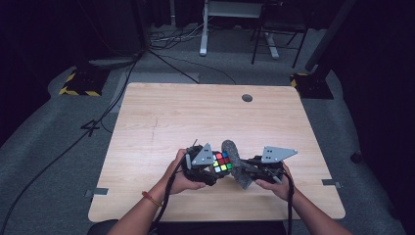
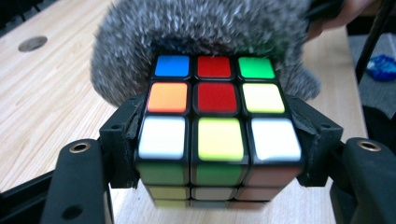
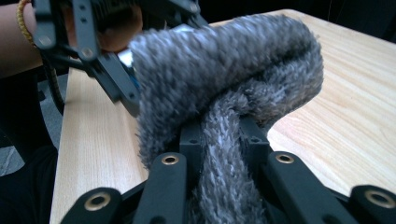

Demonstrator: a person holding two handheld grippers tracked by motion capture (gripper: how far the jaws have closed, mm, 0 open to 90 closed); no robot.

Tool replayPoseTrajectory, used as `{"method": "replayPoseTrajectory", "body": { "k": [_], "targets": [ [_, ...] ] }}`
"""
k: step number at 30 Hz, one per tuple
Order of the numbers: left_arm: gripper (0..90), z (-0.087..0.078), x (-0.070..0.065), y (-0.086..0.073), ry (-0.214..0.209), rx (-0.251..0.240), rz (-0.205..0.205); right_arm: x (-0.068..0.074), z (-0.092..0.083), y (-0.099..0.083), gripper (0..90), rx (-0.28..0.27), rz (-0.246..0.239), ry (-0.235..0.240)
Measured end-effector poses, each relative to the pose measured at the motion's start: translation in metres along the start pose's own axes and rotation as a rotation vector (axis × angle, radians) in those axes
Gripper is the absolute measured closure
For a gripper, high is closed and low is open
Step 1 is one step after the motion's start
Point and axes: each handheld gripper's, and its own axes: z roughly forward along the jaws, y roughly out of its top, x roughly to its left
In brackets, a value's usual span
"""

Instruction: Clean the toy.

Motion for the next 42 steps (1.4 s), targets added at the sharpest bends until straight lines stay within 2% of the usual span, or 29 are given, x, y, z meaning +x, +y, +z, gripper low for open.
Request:
{"method": "replayPoseTrajectory", "body": {
  "k": [2,8,12,15,18,20,22,25,26,30,32,36,42],
  "targets": [
    [32.2,0.004,-0.001,0.000,0.006,0.025,0.009,0.001,0.000,0.002,76.4,0.001,-0.019,-0.012],
    [32.6,0.008,-0.003,0.001,0.017,0.064,0.029,0.001,-0.001,0.003,76.3,-0.002,-0.028,-0.016],
    [33.0,0.004,-0.002,0.002,0.025,0.031,0.030,0.000,-0.001,0.003,76.3,-0.004,-0.031,-0.020],
    [33.2,-0.002,0.000,0.005,0.033,0.002,0.028,-0.002,-0.001,0.002,76.2,0.026,-0.037,-0.025],
    [33.2,-0.009,0.001,0.007,0.045,-0.033,0.022,-0.002,0.006,-0.003,76.2,0.102,-0.056,-0.032],
    [33.2,-0.013,0.002,0.007,0.046,-0.051,0.019,-0.001,0.011,-0.007,76.1,0.146,-0.057,-0.018],
    [33.2,-0.015,0.003,0.006,0.040,-0.060,0.019,-0.001,0.013,-0.007,76.1,0.156,-0.059,-0.020],
    [33.1,-0.015,0.002,0.005,0.025,-0.064,0.017,0.000,0.010,-0.004,76.1,0.123,-0.050,-0.011],
    [33.1,-0.014,0.002,0.005,0.021,-0.062,0.021,0.000,0.008,-0.003,76.1,0.094,-0.039,-0.002],
    [32.9,-0.002,-0.004,0.003,0.031,0.015,0.071,0.001,-0.001,0.004,76.2,0.007,-0.030,0.013],
    [32.9,0.002,-0.006,0.004,0.040,0.033,0.083,0.002,-0.004,0.007,76.2,0.001,-0.045,0.008],
    [32.8,0.005,-0.007,0.004,0.034,0.038,0.078,0.002,-0.005,0.007,76.3,-0.013,-0.038,0.009],
    [32.9,0.015,-0.011,0.002,0.041,0.096,0.105,0.009,-0.003,0.013,76.3,-0.032,-0.070,0.026]
  ]
}}
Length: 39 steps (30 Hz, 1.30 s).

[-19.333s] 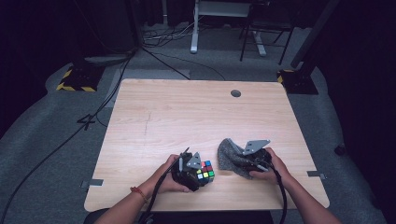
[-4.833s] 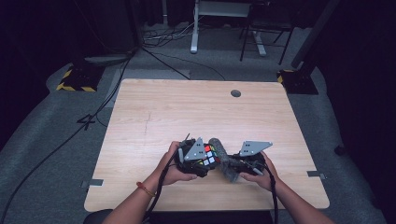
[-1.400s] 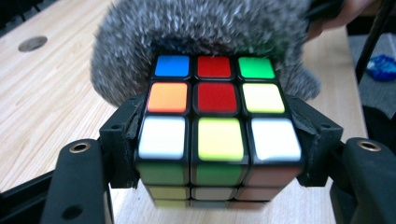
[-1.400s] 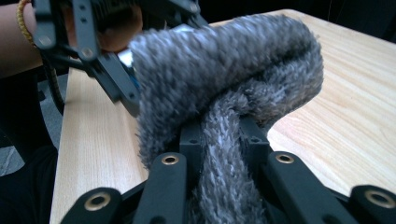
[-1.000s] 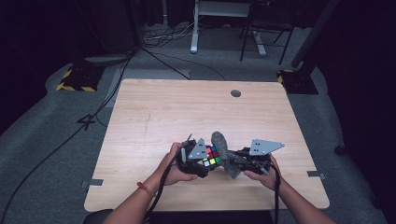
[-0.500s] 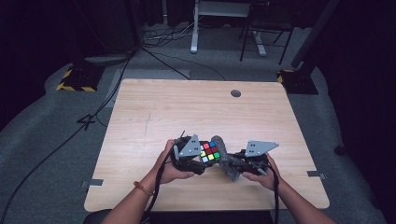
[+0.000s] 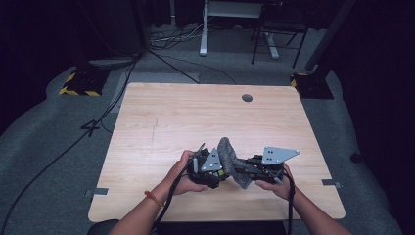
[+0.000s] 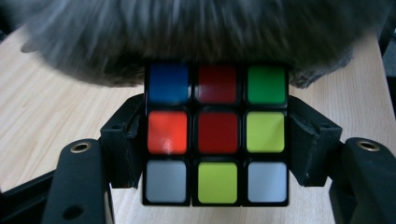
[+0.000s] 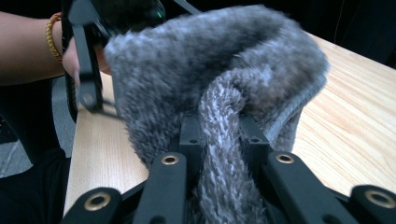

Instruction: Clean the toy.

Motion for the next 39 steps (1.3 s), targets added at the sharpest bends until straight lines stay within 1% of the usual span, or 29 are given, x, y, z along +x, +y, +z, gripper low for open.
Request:
{"method": "replayPoseTrajectory", "body": {
  "k": [1,2,4,6,8,10,11,12,14,15,16,18,20,21,22,23,24,25,26,28,29,30,32,33,34,35,36,37,39],
  "targets": [
    [32.9,0.002,-0.002,0.000,0.003,0.016,0.010,0.001,0.001,0.001,76.3,0.001,-0.006,0.001],
    [33.0,0.004,-0.003,0.000,-0.005,0.022,0.011,0.003,0.003,0.002,76.3,0.003,-0.015,0.007],
    [33.2,0.005,-0.002,-0.001,0.001,0.030,0.004,0.006,0.005,0.005,76.2,0.029,-0.039,-0.016],
    [33.3,0.003,0.001,-0.002,-0.007,0.008,-0.011,0.005,0.005,0.005,76.3,0.035,-0.037,-0.028],
    [33.3,-0.001,0.003,-0.002,0.002,-0.002,-0.018,0.001,0.003,0.004,76.4,0.043,-0.028,-0.044],
    [33.4,-0.006,0.006,-0.003,0.002,-0.031,-0.031,-0.003,0.001,0.001,76.3,0.077,-0.030,-0.076],
    [33.4,-0.010,0.007,-0.003,0.004,-0.043,-0.035,-0.006,0.002,-0.002,76.3,0.095,-0.020,-0.078],
    [33.4,-0.011,0.007,-0.003,0.008,-0.050,-0.036,-0.010,0.003,-0.006,76.3,0.126,-0.003,-0.075],
    [33.4,-0.016,0.008,-0.003,0.008,-0.071,-0.033,-0.014,0.005,-0.011,76.3,0.164,0.004,-0.085],
    [33.3,-0.018,0.009,-0.003,0.004,-0.077,-0.039,-0.016,0.007,-0.014,76.3,0.183,0.009,-0.086],
    [33.4,-0.019,0.009,-0.002,0.010,-0.074,-0.033,-0.017,0.008,-0.017,76.3,0.192,0.014,-0.090],
    [33.4,-0.019,0.008,-0.003,0.012,-0.079,-0.033,-0.018,0.007,-0.017,76.3,0.172,0.033,-0.074],
    [33.4,-0.016,0.007,-0.002,0.019,-0.047,-0.021,-0.016,0.006,-0.014,76.4,0.149,0.027,-0.070],
    [33.4,-0.013,0.005,-0.002,0.023,-0.032,-0.007,-0.014,0.005,-0.012,76.3,0.122,0.030,-0.053],
    [33.3,-0.009,0.003,-0.001,0.021,-0.020,-0.004,-0.011,0.005,-0.009,76.3,0.102,0.025,-0.044],
    [33.3,-0.006,0.002,-0.001,0.016,-0.003,0.002,-0.007,0.005,-0.006,76.3,0.098,0.006,-0.043],
    [33.3,-0.004,0.001,-0.001,0.016,0.008,0.010,-0.003,0.006,-0.003,76.3,0.092,-0.016,-0.052],
    [33.3,-0.004,0.001,-0.001,0.017,0.007,0.008,-0.001,0.006,-0.001,76.3,0.091,-0.025,-0.055],
    [33.3,-0.004,0.001,-0.001,0.016,-0.001,0.004,-0.001,0.006,-0.001,76.3,0.093,-0.027,-0.058],
    [33.4,-0.007,0.002,-0.001,0.025,-0.013,0.002,-0.004,0.005,-0.003,76.3,0.102,-0.013,-0.067],
    [33.4,-0.009,0.002,0.000,0.023,-0.036,-0.006,-0.007,0.006,-0.005,76.3,0.120,-0.009,-0.078],
    [33.4,-0.011,0.003,0.000,0.023,-0.045,-0.011,-0.010,0.007,-0.008,76.3,0.148,0.000,-0.094],
    [33.4,-0.017,0.005,0.000,0.029,-0.078,-0.018,-0.016,0.008,-0.013,76.3,0.164,0.033,-0.094],
    [33.4,-0.019,0.005,0.000,0.032,-0.086,-0.020,-0.019,0.008,-0.017,76.3,0.188,0.044,-0.098],
    [33.4,-0.020,0.006,0.000,0.022,-0.098,-0.027,-0.020,0.009,-0.018,76.3,0.199,0.047,-0.103],
    [33.4,-0.022,0.006,0.000,0.025,-0.108,-0.026,-0.022,0.009,-0.020,76.3,0.202,0.062,-0.095],
    [33.4,-0.023,0.006,0.000,0.027,-0.111,-0.025,-0.023,0.010,-0.021,76.3,0.197,0.075,-0.086],
    [33.4,-0.023,0.006,0.000,0.022,-0.113,-0.027,-0.022,0.009,-0.021,76.3,0.181,0.076,-0.087],
    [33.3,-0.023,0.006,0.000,0.018,-0.123,-0.035,-0.018,0.008,-0.018,76.4,0.119,0.067,-0.064]
  ]
}}
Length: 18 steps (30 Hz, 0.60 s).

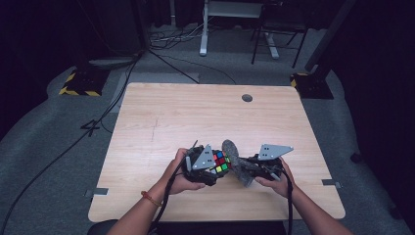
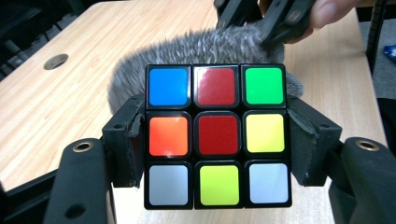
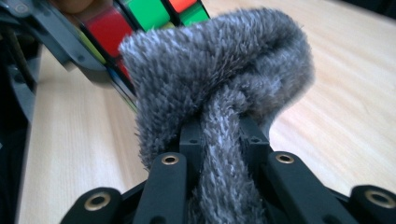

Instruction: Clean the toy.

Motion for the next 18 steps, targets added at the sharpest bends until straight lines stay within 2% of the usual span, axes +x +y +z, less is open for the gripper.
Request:
{"method": "replayPoseTrajectory", "body": {
  "k": [2,4,7,10,13,18],
  "targets": [
    [33.1,-0.002,0.001,0.000,-0.010,-0.014,-0.007,0.006,0.000,0.003,76.5,-0.003,-0.032,-0.035],
    [32.9,-0.002,0.001,0.001,-0.014,-0.019,-0.011,0.009,0.000,0.005,76.5,-0.011,-0.040,-0.031],
    [32.4,0.002,-0.003,0.003,-0.001,0.013,0.011,0.015,0.001,0.007,76.5,-0.034,-0.056,-0.012],
    [32.6,0.005,-0.006,0.005,0.013,0.045,0.044,0.020,0.000,0.012,76.5,-0.043,-0.066,-0.014],
    [32.8,0.007,-0.005,0.004,0.014,0.062,0.040,0.018,-0.003,0.013,76.5,-0.074,-0.040,0.004],
    [32.9,0.012,-0.004,0.003,0.011,0.070,0.028,0.022,-0.006,0.017,76.4,-0.080,-0.066,-0.002]
  ]
}}
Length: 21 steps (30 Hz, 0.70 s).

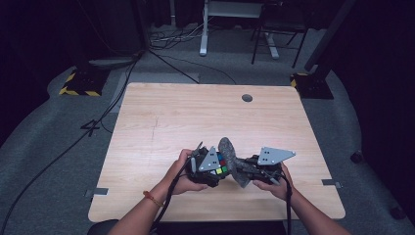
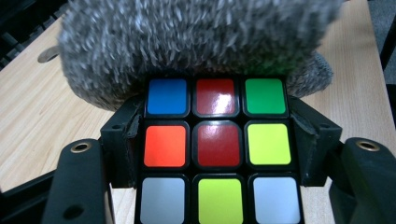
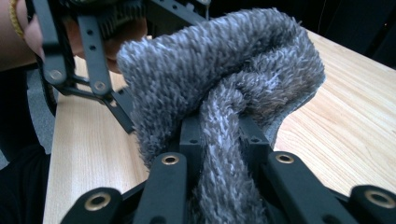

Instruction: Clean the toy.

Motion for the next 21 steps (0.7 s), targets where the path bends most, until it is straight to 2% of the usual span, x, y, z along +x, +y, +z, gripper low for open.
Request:
{"method": "replayPoseTrajectory", "body": {
  "k": [4,7,9,13,16,19,21],
  "targets": [
    [32.9,0.006,0.000,-0.001,-0.006,0.028,-0.006,0.004,-0.002,0.005,76.4,-0.032,-0.024,0.004],
    [33.1,0.013,-0.002,-0.002,-0.011,0.062,0.006,0.010,0.001,0.011,76.2,-0.043,-0.052,0.029],
    [33.2,0.012,-0.001,-0.002,-0.010,0.055,0.002,0.011,0.001,0.012,76.2,-0.026,-0.070,0.002],
    [33.3,0.000,0.006,-0.002,0.003,0.004,-0.031,-0.001,-0.003,0.005,76.4,0.000,-0.027,-0.041],
    [33.3,-0.010,0.010,-0.001,0.010,-0.051,-0.053,-0.013,-0.002,-0.006,76.5,0.051,0.016,-0.062],
    [33.3,-0.015,0.009,0.000,0.013,-0.072,-0.045,-0.020,0.002,-0.015,76.4,0.073,0.068,-0.029],
    [33.3,-0.018,0.008,0.002,0.009,-0.094,-0.040,-0.022,0.006,-0.019,76.5,0.091,0.086,-0.013]
  ]
}}
